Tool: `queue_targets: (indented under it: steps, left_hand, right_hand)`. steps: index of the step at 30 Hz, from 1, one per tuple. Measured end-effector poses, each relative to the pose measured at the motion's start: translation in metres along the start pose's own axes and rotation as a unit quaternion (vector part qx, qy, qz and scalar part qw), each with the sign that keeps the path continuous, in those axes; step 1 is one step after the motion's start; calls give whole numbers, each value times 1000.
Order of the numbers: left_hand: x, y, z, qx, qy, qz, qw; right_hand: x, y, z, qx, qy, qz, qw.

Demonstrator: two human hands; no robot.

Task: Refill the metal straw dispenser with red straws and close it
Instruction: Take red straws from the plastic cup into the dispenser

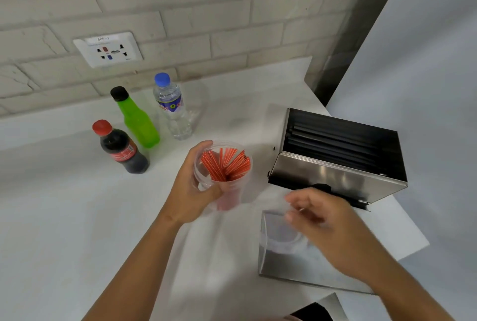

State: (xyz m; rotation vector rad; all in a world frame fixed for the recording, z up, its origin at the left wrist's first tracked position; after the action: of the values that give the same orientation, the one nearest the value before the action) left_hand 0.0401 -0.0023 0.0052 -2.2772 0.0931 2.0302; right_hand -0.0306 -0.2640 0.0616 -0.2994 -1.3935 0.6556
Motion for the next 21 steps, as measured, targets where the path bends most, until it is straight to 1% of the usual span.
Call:
queue_targets:
  steps: [4, 7, 10, 12, 15, 18, 21]
  left_hand:
    - [-20, 16, 10, 11, 20, 27, 999]
    - [-36, 34, 17, 23, 28, 43, 998]
    - [-49, 56, 20, 48, 39, 51, 997]
    - [-55, 68, 21, 60, 44, 63, 995]
    - [-61, 85, 22, 79, 46, 89, 992]
    - [-64, 98, 21, 80, 36, 119, 989]
    - [-68, 106, 18, 69, 53, 110, 990]
  right_hand:
    - [2, -45, 10, -60, -4, -18, 998]
    - [10, -64, 15, -119, -35, -12, 992]
    - [17, -72, 22, -188, -82, -18, 979]
    - [20, -73, 25, -218, -117, -30, 968]
    - [25, -65, 26, -214, -164, -30, 963]
    - [30, -52, 22, -168, -198, -16, 966]
    - [31, -39, 21, -114, -224, -13, 968]
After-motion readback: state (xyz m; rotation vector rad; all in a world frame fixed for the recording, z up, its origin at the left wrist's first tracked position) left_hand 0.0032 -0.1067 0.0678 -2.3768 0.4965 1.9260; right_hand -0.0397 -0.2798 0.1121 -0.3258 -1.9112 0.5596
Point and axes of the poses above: each hand's wrist, its own z-axis away from the middle knuckle, its own y-axis out of the palm, x = y × z, the point moved 8 cm from there along -z, towards the middle knuckle, and after that the axes turned 6 degrees about z, right-handed, at the moved point
